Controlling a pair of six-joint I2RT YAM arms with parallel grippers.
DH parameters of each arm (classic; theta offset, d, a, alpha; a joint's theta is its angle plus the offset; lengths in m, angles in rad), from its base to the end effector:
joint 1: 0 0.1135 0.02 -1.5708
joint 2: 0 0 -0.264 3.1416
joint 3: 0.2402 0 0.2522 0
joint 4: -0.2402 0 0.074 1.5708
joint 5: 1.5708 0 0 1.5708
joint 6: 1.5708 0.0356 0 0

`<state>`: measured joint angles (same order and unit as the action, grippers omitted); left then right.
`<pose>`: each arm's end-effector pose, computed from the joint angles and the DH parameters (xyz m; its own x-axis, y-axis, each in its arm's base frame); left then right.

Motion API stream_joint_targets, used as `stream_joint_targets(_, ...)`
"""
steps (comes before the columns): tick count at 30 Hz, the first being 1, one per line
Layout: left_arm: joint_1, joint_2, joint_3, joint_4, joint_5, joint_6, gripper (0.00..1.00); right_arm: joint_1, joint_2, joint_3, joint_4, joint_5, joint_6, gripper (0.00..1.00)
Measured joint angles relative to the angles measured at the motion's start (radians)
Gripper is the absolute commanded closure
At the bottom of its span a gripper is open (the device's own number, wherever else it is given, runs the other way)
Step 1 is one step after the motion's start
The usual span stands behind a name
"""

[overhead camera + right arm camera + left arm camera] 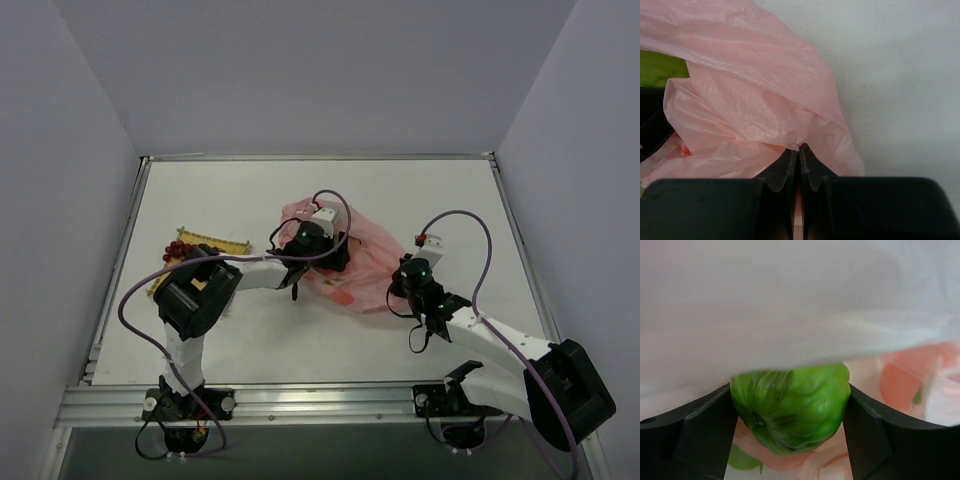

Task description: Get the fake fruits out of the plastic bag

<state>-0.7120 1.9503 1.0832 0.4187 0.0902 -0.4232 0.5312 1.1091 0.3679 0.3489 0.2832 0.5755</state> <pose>0.3164 -0.2773 0.1633 -0.5917 -0.0296 -0.8056 0.5145 0.7554 -0.4057 0.1978 0.1047 0.1874 -0.4201 0.3593 -0.8333 -0.0419 0.9096 0.4133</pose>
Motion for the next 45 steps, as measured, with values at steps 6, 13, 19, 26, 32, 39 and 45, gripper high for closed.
stream_joint_targets(6, 0.0, -0.15, -0.095, 0.007, 0.038, -0.014, 0.64, 0.0, 0.0, 0.0, 0.0, 0.0, 0.0, 1.0)
stream_joint_targets(13, 0.0, -0.328, -0.164, 0.016, 0.146, -0.079, 0.67, 0.004, 0.0, 0.0, 0.0, 0.006, 0.0, 1.0)
stream_joint_targets(19, 0.006, -0.353, -0.164, -0.045, 0.307, -0.119, 0.71, 0.006, 0.0, 0.0, 0.0, 0.016, 0.0, 1.0)
stream_joint_targets(26, 0.056, -0.378, -0.164, -0.096, 0.58, -0.191, 0.72, 0.006, 0.0, 0.0, 0.0, 0.023, 0.0, 1.0)
stream_joint_targets(32, 0.1, -0.662, -0.212, -0.18, 0.625, -0.204, 0.73, 0.006, -0.002, 0.0, 0.0, 0.025, 0.0, 1.0)
stream_joint_targets(39, 0.157, -1.109, -0.242, -0.52, 0.145, -0.175, 0.72, -0.002, -0.006, 0.0, 0.0, 0.024, 0.0, 1.0)
stream_joint_targets(45, 0.296, -1.305, -0.39, -0.774, -0.339, -0.283, 0.72, -0.009, -0.008, 0.0, 0.0, 0.023, 0.0, 1.0)
